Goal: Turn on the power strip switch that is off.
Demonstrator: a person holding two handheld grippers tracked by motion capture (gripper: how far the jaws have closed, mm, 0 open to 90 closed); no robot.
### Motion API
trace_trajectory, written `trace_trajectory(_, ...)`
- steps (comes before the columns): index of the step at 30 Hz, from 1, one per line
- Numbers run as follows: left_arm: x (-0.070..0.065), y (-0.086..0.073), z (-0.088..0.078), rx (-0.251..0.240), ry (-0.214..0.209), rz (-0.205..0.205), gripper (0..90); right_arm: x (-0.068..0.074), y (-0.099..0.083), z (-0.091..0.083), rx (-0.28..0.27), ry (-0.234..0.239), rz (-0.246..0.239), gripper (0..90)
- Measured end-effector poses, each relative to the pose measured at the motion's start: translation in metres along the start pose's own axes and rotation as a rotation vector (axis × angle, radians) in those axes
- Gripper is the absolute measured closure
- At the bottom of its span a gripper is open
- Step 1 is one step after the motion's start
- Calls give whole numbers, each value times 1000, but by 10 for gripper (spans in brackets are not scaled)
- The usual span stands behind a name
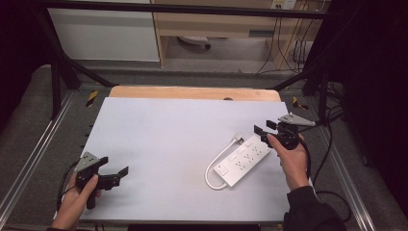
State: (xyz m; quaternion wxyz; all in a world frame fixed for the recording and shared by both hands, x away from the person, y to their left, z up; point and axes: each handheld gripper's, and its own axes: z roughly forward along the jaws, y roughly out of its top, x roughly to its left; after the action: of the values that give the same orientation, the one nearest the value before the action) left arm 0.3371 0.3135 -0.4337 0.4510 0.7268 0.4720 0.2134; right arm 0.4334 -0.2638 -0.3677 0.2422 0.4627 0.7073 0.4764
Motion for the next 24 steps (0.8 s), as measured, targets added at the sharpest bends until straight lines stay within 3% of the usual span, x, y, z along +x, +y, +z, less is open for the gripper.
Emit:
trace_trajectory(21,0,0,0,2,3,7,66,-9,-18,20,30,-16,24,600)
trace_trajectory(24,0,0,0,0,3,5,66,-9,-22,22,25,-1,28,614)
